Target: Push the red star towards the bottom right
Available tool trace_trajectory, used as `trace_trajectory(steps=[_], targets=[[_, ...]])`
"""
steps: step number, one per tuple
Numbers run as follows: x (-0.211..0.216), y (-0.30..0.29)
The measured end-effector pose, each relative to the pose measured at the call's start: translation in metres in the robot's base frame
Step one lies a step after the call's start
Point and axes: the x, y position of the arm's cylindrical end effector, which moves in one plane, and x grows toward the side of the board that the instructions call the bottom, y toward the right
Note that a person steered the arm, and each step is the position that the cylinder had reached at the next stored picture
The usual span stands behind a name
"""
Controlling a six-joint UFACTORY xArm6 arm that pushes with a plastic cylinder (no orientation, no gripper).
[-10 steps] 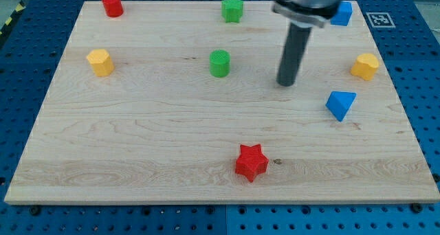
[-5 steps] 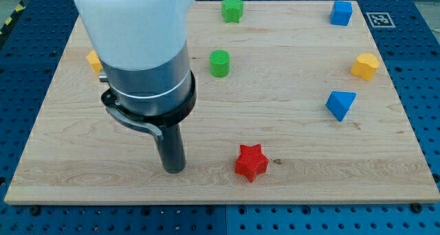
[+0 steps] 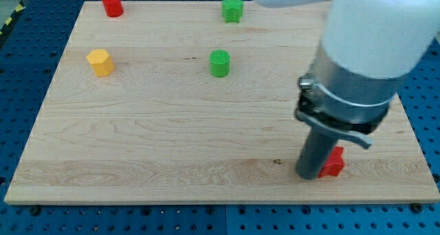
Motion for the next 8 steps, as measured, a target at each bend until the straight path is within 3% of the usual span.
trace_trajectory(steps=[2, 3, 5, 8], targets=[[-0.007, 0.046], [-0.030, 0.010], [-0.037, 0.080], [-0.057, 0.102]])
